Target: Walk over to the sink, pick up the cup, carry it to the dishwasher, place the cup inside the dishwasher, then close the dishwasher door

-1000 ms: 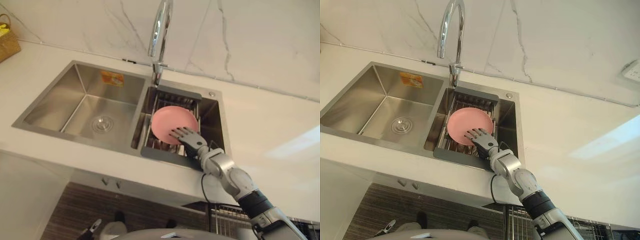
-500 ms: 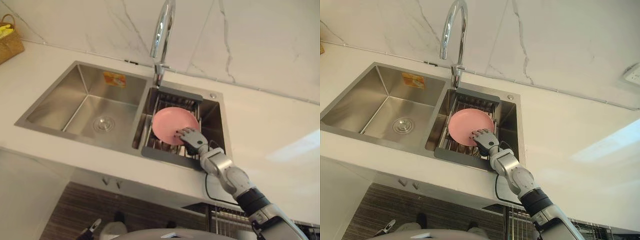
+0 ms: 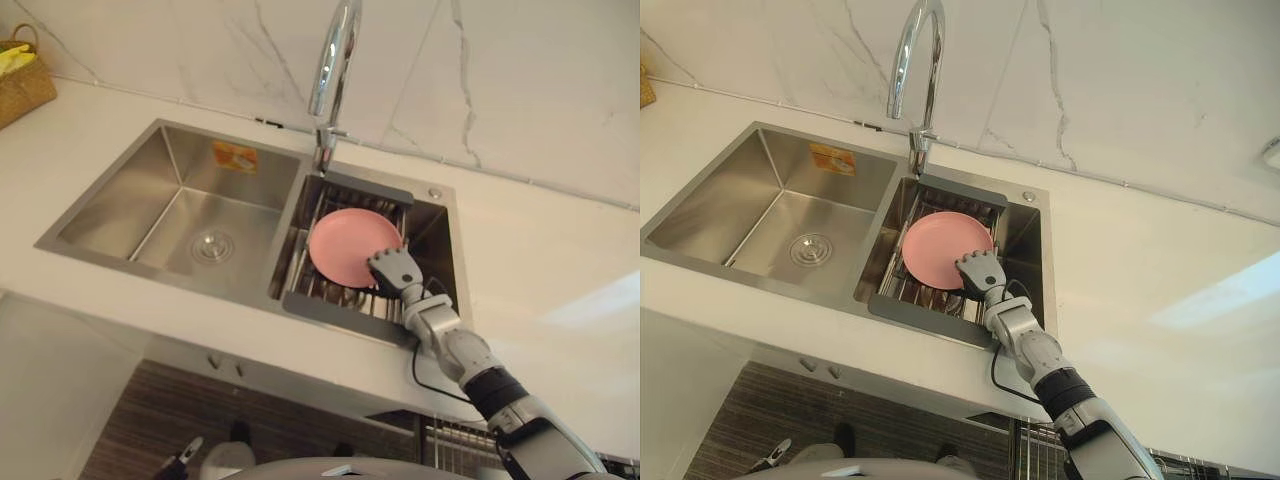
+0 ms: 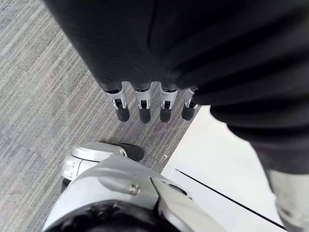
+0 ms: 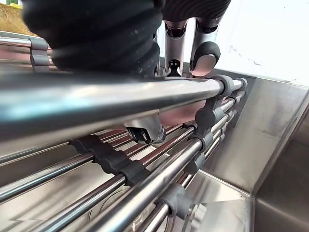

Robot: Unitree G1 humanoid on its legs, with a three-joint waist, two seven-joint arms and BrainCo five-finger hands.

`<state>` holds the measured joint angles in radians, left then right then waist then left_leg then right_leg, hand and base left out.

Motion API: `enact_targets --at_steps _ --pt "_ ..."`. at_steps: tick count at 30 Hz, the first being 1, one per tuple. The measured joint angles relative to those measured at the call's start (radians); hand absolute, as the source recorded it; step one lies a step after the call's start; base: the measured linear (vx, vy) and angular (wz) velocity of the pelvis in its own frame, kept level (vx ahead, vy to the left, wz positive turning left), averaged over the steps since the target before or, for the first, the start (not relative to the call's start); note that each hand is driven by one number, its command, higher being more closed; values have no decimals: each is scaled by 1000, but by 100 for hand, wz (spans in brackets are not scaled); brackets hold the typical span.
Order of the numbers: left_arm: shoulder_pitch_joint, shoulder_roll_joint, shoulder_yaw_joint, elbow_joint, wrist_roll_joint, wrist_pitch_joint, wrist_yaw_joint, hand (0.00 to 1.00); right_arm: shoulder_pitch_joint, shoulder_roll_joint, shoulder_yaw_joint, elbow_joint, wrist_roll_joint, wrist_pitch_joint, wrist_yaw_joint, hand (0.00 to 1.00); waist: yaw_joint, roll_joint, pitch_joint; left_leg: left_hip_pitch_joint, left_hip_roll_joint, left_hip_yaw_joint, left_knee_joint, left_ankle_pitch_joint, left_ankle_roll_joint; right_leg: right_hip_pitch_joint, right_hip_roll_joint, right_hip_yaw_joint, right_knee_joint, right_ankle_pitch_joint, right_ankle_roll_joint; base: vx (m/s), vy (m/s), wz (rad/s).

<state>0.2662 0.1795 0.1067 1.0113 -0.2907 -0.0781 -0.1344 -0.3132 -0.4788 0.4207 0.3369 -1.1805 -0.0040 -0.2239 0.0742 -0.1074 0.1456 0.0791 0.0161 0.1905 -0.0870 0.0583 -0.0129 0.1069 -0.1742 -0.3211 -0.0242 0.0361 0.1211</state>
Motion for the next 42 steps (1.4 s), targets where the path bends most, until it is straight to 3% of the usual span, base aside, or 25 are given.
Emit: enact_targets --at_steps 10,17,20,42 --pt "4 -8 1 0 0 -22 0 0 31 -3 -55 -27 121 -15 -76 100 -5 14 9 10 0 -4 0 1 0 12 -2 -4 2 -3 -4 -9 2 1" --pt "41 -27 8 0 0 -39 0 0 45 -4 -249 -238 252 -40 -253 100 -25 29 10 15 -1 -3 0 2 1 11 -1 5 2 2 2 0 0 -3" --pt "41 -27 8 0 0 -44 0 0 45 -4 -276 -249 300 -46 -285 100 -25 29 10 20 -1 -2 0 2 1 15 -2 5 2 3 3 0 0 0" --pt "43 -35 8 1 -1 -52 0 0 45 -17 -277 -249 331 -116 -182 100 -36 44 1 23 -4 -19 0 3 3 30 -5 -19 2 2 4 0 0 2"
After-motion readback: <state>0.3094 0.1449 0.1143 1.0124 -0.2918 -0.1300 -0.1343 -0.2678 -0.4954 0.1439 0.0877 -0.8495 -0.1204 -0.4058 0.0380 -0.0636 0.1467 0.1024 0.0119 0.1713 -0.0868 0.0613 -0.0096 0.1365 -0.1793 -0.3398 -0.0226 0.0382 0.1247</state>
